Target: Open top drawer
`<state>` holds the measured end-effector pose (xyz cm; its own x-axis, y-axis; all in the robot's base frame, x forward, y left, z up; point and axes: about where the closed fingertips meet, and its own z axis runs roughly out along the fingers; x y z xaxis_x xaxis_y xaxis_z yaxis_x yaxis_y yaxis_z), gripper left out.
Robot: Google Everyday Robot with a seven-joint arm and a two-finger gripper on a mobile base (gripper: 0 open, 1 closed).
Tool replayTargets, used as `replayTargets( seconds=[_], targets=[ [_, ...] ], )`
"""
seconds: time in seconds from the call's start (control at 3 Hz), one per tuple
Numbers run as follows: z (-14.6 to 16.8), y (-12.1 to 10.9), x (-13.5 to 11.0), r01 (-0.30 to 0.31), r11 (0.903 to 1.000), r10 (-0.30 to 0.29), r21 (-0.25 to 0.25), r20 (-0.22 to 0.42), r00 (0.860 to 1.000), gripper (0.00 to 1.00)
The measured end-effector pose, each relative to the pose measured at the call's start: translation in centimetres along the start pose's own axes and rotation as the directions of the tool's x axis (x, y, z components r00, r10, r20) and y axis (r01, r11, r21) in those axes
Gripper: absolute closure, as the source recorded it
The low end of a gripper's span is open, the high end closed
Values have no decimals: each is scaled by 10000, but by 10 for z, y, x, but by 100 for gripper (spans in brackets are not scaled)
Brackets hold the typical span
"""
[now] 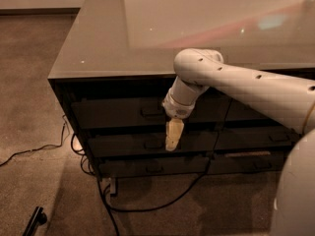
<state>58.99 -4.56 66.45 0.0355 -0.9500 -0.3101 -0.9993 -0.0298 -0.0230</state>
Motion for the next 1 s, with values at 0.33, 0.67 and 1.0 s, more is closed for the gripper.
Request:
replayTargets(
  seconds=[0.33,0.67,1.0],
  targets=[
    [-6,-20,7,-121,9996,128,268,-274,9995,0],
    [-22,-45,16,-311,9974,348,646,-564,9978,0],
    [-8,-49,16,-300,9985,325,451,-559,9979,0]
  ],
)
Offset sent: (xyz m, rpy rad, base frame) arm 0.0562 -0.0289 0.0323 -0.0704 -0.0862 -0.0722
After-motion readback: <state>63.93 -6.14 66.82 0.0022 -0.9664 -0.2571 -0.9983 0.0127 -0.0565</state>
